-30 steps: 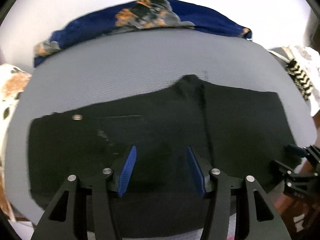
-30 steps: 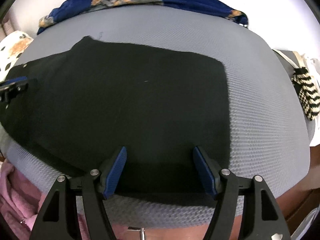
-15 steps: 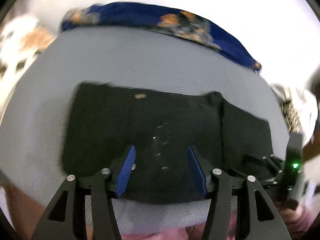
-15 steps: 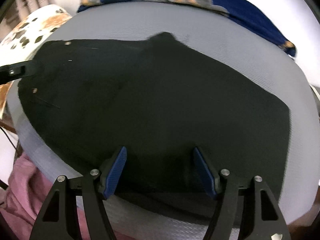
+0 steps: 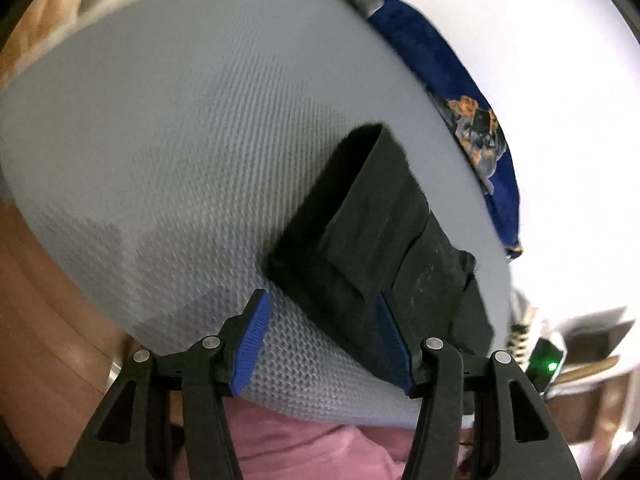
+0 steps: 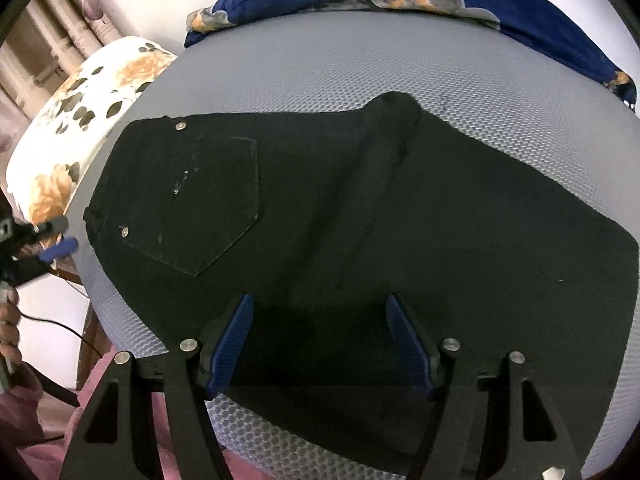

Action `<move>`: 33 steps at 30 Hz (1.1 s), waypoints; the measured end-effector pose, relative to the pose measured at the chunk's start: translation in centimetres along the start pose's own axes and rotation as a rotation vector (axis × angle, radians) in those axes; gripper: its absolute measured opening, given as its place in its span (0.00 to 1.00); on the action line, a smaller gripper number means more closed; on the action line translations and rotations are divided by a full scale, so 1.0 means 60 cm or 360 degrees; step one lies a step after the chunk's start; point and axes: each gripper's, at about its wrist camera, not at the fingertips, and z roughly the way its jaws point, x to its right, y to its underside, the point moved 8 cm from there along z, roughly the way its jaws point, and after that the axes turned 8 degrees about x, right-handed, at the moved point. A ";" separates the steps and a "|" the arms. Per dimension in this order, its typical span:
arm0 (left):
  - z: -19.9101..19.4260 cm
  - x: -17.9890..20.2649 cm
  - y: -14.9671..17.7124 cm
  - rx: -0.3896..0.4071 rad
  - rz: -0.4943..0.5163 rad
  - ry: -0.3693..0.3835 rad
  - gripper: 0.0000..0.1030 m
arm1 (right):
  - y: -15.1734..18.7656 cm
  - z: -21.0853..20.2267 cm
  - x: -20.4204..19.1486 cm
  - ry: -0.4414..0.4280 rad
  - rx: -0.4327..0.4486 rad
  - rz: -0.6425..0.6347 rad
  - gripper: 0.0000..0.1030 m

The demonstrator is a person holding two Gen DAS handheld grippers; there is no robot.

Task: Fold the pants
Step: 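Grasp the jeans leg end with the left gripper and lift it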

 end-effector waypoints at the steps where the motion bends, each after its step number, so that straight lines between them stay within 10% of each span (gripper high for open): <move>1: 0.010 -0.005 0.007 -0.0027 -0.0060 0.0032 0.54 | -0.002 -0.001 0.005 0.0011 0.0005 0.0001 0.65; 20: 0.064 -0.002 -0.041 0.0168 0.0002 0.0402 0.56 | 0.011 0.011 0.013 0.0107 0.0008 -0.0071 0.72; 33: 0.085 0.021 -0.057 0.0112 0.0071 0.0431 0.63 | 0.014 0.015 0.011 0.0096 -0.0001 -0.0057 0.78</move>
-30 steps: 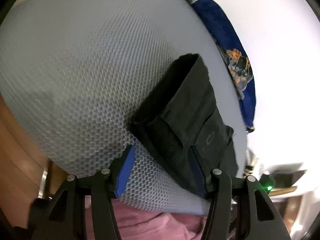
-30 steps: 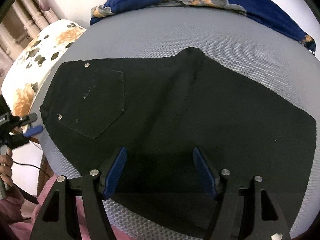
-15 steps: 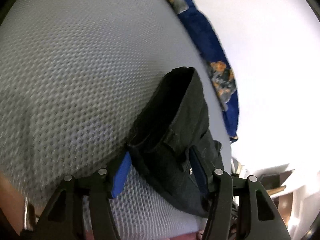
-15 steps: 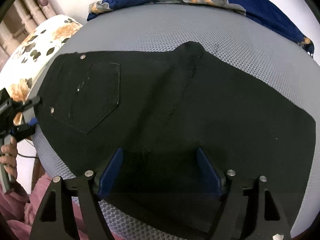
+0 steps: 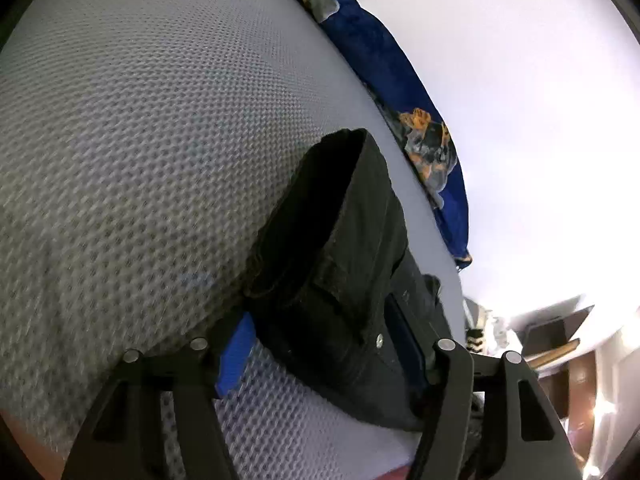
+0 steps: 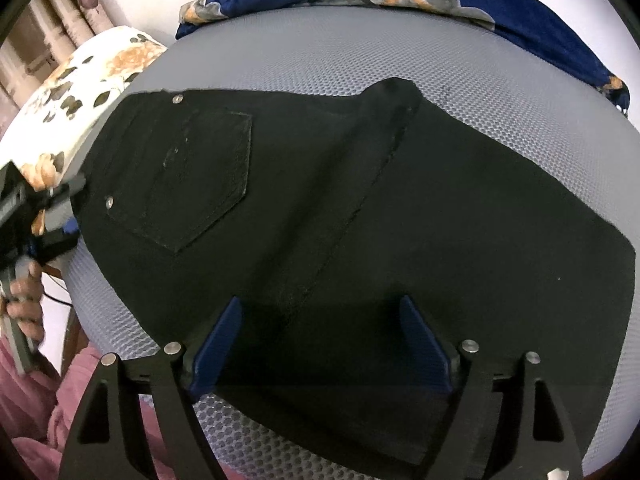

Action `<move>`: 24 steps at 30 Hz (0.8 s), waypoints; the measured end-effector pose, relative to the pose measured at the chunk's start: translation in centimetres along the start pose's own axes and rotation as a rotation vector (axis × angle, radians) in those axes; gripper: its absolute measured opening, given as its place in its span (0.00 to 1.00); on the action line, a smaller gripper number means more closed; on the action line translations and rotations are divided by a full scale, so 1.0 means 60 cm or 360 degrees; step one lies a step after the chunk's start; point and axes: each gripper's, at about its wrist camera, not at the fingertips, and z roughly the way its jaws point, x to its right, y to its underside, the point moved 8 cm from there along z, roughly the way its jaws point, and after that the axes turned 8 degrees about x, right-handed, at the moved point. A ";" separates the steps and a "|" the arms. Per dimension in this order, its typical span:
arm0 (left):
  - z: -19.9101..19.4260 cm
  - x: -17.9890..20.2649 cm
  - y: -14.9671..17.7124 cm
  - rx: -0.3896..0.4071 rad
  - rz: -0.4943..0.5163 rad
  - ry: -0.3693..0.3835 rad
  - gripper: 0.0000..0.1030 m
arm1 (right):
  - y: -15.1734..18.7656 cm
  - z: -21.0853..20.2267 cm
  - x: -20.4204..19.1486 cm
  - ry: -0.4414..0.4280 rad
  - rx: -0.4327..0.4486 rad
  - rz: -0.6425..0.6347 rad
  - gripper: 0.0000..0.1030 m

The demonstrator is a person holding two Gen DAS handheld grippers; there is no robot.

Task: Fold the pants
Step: 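Grasp the jeans leg end with the left gripper and lift it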

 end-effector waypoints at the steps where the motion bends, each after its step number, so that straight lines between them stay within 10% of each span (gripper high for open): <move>1: 0.003 0.000 -0.003 0.0001 0.0001 0.0004 0.63 | 0.000 0.001 -0.002 0.0008 0.0000 -0.0008 0.78; 7: 0.027 0.017 -0.004 0.0049 0.0116 -0.0043 0.62 | 0.001 0.001 -0.002 0.0011 0.0015 0.0007 0.78; 10: 0.028 0.010 -0.002 0.0106 0.0207 -0.0159 0.36 | -0.001 0.002 -0.001 0.0002 0.0019 0.0028 0.78; 15: 0.028 0.029 -0.009 0.0104 0.0182 -0.0204 0.28 | -0.001 -0.002 0.004 -0.0015 0.0026 0.0055 0.78; 24: 0.005 0.261 0.004 0.0116 0.0512 0.0113 0.27 | -0.040 -0.080 0.071 -0.0164 0.0252 0.0494 0.77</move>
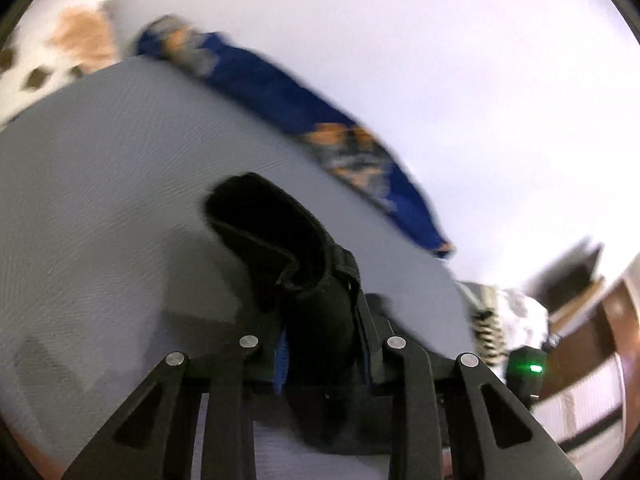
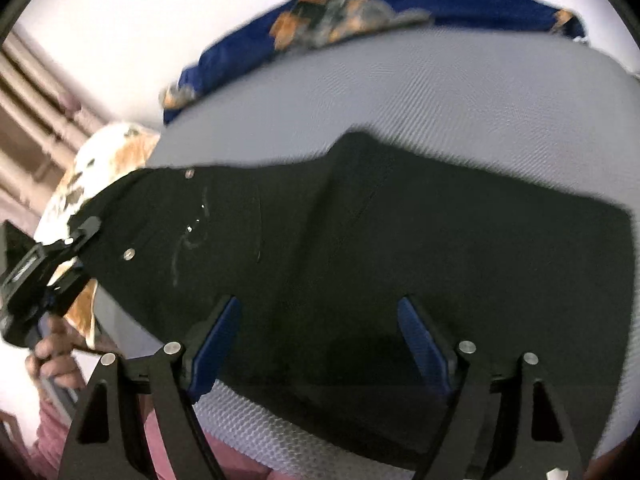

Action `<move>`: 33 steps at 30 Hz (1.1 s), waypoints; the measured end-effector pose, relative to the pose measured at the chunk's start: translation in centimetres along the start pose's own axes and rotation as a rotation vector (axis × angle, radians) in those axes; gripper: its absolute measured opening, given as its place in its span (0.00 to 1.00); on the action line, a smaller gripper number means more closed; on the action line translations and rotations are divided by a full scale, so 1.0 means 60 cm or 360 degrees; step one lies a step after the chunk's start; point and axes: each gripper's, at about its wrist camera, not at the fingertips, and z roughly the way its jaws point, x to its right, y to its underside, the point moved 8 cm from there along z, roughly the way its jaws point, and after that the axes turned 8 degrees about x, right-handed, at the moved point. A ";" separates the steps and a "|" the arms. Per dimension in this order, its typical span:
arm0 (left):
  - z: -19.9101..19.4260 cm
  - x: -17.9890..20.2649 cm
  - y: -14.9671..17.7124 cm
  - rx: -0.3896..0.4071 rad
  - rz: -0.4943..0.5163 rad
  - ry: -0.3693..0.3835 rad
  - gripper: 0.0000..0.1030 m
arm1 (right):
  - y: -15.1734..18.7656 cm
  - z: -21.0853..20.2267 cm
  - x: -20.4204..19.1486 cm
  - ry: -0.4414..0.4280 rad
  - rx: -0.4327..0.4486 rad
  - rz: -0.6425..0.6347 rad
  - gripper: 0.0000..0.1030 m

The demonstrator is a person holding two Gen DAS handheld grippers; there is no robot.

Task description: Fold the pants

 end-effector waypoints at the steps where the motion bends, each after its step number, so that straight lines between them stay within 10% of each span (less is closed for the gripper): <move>1: 0.007 0.027 -0.001 -0.0014 0.0034 0.0050 0.27 | -0.007 -0.011 0.007 0.0005 0.0025 0.0006 0.77; 11: 0.136 0.312 0.139 -0.0421 0.0547 0.0438 0.27 | -0.027 -0.105 0.153 0.0029 0.0165 0.0358 0.77; 20: 0.282 0.323 0.367 -0.0916 0.0967 0.0259 0.28 | 0.002 -0.160 0.281 0.0013 0.0222 0.0753 0.76; 26: 0.264 0.349 0.406 -0.0918 0.1238 0.0233 0.41 | 0.016 -0.128 0.285 -0.0195 0.0120 0.0830 0.76; 33: 0.194 0.347 0.352 -0.0879 0.1184 0.0389 0.55 | 0.016 -0.064 0.278 -0.0413 -0.0021 0.0790 0.76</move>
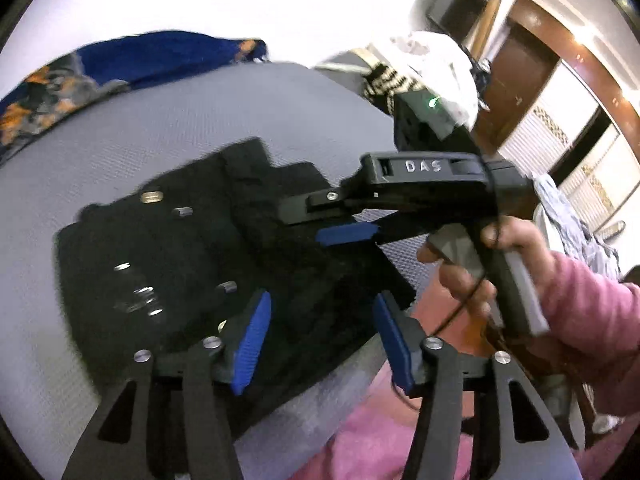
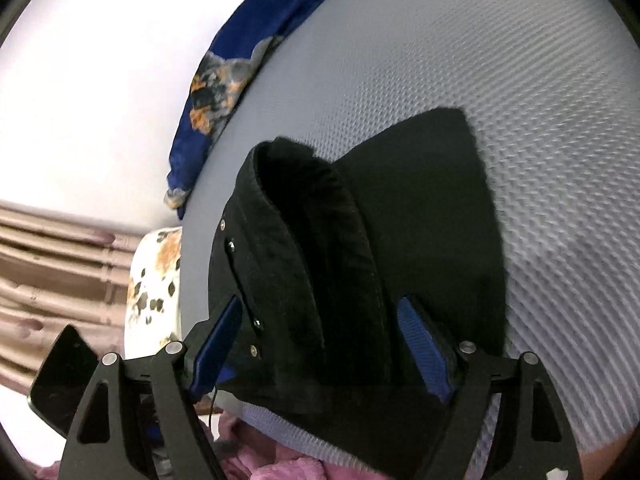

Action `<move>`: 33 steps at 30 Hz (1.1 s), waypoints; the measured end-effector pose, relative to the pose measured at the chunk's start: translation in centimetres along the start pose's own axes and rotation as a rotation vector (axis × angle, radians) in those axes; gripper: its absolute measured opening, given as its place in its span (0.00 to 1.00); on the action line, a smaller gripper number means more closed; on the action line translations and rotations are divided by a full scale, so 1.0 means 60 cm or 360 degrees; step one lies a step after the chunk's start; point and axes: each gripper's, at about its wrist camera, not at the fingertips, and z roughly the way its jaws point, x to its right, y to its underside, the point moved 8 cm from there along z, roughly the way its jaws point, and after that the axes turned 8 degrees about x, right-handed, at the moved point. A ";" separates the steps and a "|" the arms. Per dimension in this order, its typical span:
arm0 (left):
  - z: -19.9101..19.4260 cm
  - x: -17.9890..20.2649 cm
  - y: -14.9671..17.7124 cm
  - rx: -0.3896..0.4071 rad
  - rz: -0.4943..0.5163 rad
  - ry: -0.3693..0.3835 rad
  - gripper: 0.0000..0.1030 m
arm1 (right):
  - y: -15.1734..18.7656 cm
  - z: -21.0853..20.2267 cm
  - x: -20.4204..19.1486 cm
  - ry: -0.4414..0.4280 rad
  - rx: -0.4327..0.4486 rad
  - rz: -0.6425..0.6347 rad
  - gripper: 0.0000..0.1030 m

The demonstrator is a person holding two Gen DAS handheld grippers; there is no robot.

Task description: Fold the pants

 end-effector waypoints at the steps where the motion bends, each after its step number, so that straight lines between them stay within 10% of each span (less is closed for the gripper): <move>1: -0.011 -0.015 -0.002 0.0021 -0.0025 -0.0034 0.56 | -0.002 0.003 -0.003 -0.0017 -0.0009 -0.0028 0.76; 8: -0.064 -0.181 0.021 0.0117 -0.0421 -0.0399 0.57 | -0.036 0.051 -0.034 -0.0111 0.0004 -0.0180 0.64; 11: -0.069 -0.228 0.045 0.0122 -0.0572 -0.0483 0.57 | -0.045 0.068 -0.041 -0.0092 -0.0018 -0.0165 0.28; 15: -0.070 -0.239 0.045 0.0167 -0.0610 -0.0474 0.57 | -0.045 0.038 -0.072 -0.0095 0.0045 -0.0176 0.14; 22: -0.039 -0.209 0.014 0.0171 -0.0516 -0.0387 0.57 | -0.054 -0.042 -0.106 -0.0048 0.0230 -0.0224 0.12; 29: 0.018 -0.172 0.000 0.0096 -0.0366 -0.0305 0.57 | -0.050 -0.053 0.027 0.0359 0.0325 -0.0106 0.11; 33: 0.063 -0.180 0.024 -0.0016 -0.0285 -0.0390 0.57 | -0.053 -0.048 0.056 0.0317 0.0344 0.0004 0.18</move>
